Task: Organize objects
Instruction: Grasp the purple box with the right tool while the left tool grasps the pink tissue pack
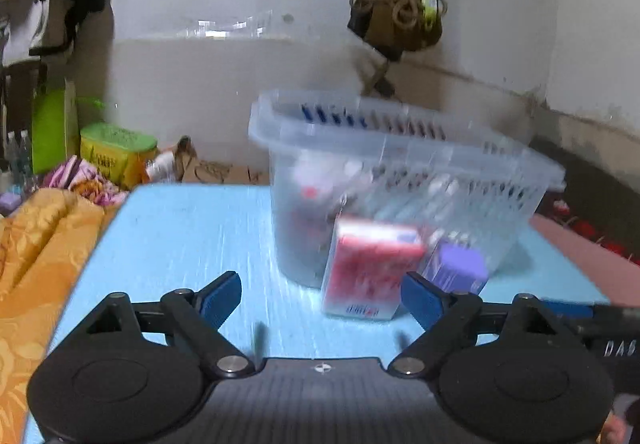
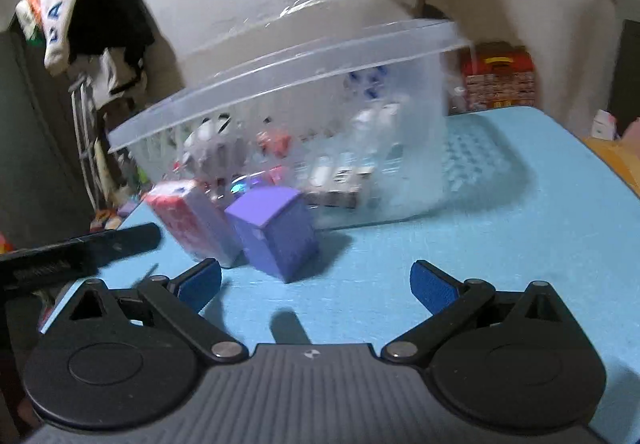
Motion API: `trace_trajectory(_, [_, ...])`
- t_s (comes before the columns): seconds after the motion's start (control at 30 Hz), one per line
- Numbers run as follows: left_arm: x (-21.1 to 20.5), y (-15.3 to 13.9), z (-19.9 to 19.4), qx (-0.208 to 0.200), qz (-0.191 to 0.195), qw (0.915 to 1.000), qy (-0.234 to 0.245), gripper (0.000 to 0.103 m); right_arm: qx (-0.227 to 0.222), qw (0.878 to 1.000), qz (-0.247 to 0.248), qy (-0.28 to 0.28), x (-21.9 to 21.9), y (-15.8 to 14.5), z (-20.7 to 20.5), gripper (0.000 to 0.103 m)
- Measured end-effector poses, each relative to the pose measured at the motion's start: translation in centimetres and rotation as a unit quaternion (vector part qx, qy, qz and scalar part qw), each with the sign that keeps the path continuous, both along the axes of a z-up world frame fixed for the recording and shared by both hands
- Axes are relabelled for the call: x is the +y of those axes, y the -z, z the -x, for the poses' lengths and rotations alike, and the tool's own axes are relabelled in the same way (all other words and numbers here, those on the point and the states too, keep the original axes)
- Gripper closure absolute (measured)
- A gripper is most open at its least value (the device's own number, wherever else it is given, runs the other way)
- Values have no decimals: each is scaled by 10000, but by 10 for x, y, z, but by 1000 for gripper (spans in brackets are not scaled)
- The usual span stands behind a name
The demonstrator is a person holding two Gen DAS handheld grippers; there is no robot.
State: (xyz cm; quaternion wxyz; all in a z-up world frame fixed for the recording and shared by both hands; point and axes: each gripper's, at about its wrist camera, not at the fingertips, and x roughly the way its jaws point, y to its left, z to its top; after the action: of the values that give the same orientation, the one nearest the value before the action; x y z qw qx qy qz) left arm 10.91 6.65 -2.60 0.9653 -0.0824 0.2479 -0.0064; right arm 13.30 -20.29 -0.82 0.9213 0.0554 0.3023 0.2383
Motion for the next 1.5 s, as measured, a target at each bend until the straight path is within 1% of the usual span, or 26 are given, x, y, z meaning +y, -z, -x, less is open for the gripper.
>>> trace_trajectory(0.07, [1,1,-2,-14,-23,10000,25,13,-68,9998,150,-84,11,-1,-2,1])
trace_trajectory(0.13, [1,4,1,-29,-92,9999,58,18,-106,9991,387,-129,24,-1,-5,5])
trace_trajectory(0.2, [1,6,3,5,-302,9994,-146,18,16,9986,472,-254,33,1,-10,17])
trace_trajectory(0.23, [4,7,1,40,-300,9994,-174,18,68,9983,490,-303,35,3,-16,26])
trace_trajectory(0.27, [9,9,1,45,-137,9998,-121,18,79,9979,541,-346,38,4,-18,29])
trace_trajectory(0.3, [13,10,0,28,9,10000,-56,18,56,9973,627,-379,42,5,-19,30])
trace_trajectory(0.33, [15,11,1,12,72,10000,-9,18,-6,9966,718,-393,46,6,-19,36])
trace_trajectory(0.37, [14,11,1,-1,28,10000,-11,18,-52,9960,794,-409,51,6,-19,47])
trace_trajectory(0.4, [13,11,2,-49,-69,10000,-26,17,-88,9956,838,-415,53,6,-19,52])
trace_trajectory(0.47, [9,11,3,-85,-172,9998,16,17,-133,9953,857,-440,49,7,-17,56])
trace_trajectory(0.57, [1,11,3,-93,-147,9996,236,17,-146,9966,704,-401,33,6,-12,56])
trace_trajectory(0.67, [-12,12,-3,-67,-276,9987,413,16,-257,9969,709,-241,17,4,-9,56])
trace_trajectory(0.77, [-25,13,-11,34,-390,9986,353,15,-246,9977,615,-159,0,5,-9,56])
trace_trajectory(0.87, [-35,16,-22,238,-438,9982,347,15,-270,9981,552,-78,-11,6,-8,56])
trace_trajectory(1.03, [-45,19,-31,343,-526,9980,62,16,-230,9991,360,-65,-29,9,-1,56])
trace_trajectory(1.07, [-44,19,-31,356,-537,9979,1,24,-236,9992,330,-61,-31,10,0,56])
trace_trajectory(1.1, [-44,20,-32,395,-559,9976,-46,39,-239,9992,300,-79,-34,10,1,56])
trace_trajectory(1.13, [-43,20,-33,449,-566,9974,-75,47,-248,9993,272,-98,-36,10,2,56])
trace_trajectory(1.17, [-41,21,-32,457,-498,9977,-55,48,-264,9993,226,-100,-39,11,4,56])
trace_trajectory(1.27, [-33,19,-19,141,-372,9990,-214,49,-321,9994,87,-91,-47,13,9,56])
trace_trajectory(1.33, [-34,17,-10,-69,-416,9988,-250,49,-359,9993,73,-93,-50,15,10,56])
trace_trajectory(1.5, [-39,14,14,-545,-477,9973,-110,49,-381,9992,-102,-78,-58,17,13,57])
